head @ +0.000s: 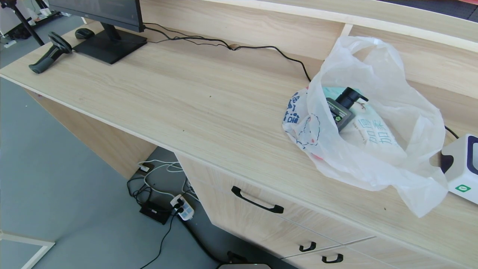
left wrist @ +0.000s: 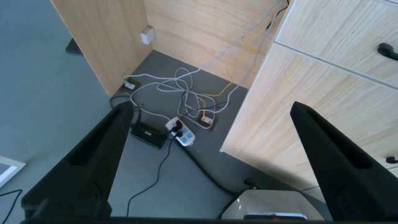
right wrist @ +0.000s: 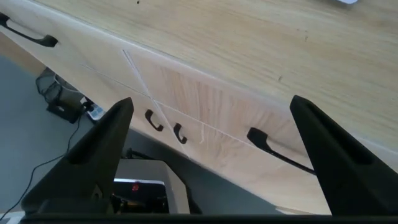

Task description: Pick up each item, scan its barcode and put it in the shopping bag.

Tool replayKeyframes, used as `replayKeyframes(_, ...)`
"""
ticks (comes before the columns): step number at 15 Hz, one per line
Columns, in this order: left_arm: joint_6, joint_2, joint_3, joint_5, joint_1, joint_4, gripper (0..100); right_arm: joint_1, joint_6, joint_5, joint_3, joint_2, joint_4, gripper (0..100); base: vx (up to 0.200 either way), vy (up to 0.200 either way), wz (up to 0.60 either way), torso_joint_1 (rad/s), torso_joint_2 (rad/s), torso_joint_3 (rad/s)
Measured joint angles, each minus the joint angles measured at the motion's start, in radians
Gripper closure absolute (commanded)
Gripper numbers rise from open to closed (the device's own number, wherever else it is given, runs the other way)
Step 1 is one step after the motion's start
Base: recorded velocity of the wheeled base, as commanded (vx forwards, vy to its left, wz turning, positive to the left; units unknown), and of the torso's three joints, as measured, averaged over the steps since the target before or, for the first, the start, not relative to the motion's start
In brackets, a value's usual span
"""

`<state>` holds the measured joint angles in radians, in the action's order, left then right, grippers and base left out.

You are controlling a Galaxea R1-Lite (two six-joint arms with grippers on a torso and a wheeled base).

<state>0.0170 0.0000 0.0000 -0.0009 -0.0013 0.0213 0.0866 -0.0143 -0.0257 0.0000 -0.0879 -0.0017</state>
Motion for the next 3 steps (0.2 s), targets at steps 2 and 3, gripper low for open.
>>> replayKeyframes(2, 0.0, 0.0, 0.0, 0.0, 0.0, 0.0, 0, 0.0, 0.002, 0.0, 0.0, 0.001, 0.0, 0, 0.0, 0.0, 0.0, 0.0, 0.0, 0.0)
replayKeyframes(3, 0.0, 0.0, 0.0, 0.0, 0.0, 0.0, 0, 0.0, 0.007, 0.0, 0.0, 0.001, 0.0, 0, 0.0, 0.0, 0.0, 0.0, 0.0, 0.0)
